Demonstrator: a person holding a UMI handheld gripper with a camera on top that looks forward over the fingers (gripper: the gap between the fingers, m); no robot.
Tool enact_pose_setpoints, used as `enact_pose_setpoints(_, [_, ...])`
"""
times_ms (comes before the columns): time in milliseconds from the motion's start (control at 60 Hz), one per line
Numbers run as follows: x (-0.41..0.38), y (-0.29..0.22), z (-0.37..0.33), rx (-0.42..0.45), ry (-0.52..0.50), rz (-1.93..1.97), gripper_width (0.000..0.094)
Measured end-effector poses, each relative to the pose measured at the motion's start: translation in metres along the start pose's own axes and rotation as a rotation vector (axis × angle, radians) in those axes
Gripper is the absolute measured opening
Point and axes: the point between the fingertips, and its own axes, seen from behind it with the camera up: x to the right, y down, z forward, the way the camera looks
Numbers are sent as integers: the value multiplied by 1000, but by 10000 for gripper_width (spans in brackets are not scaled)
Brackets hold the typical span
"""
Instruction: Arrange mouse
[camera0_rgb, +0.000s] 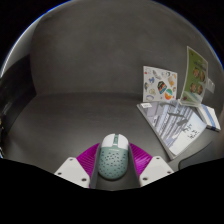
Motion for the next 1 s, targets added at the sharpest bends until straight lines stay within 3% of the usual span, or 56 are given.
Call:
enact_pose_setpoints(117, [-4,0,-4,-17,-4,-3,428])
enact_pose_setpoints(183, [-19,-6,-24,-1,-65,-38,427])
enact_pose_setpoints(317, [-12,-59,-104,152,-135,-6,429])
enact_pose_setpoints(433, [68,-109,-190,332,-42,-82,426])
enact_pose_setpoints(517, [150,-115,-233,402,64,-110,424])
enact_pose_setpoints(617, [248,-72,-234,348,150,-75,422])
enact_pose_setpoints(833, [313,74,-161,81,67,31,423])
enact_pose_setpoints(950, [316,111,-144,24,55,43,429])
enact_pose_setpoints(967, [315,113,-143,26,52,44,480])
enact_pose_setpoints(1000, [315,111,-141,48,50,53,427])
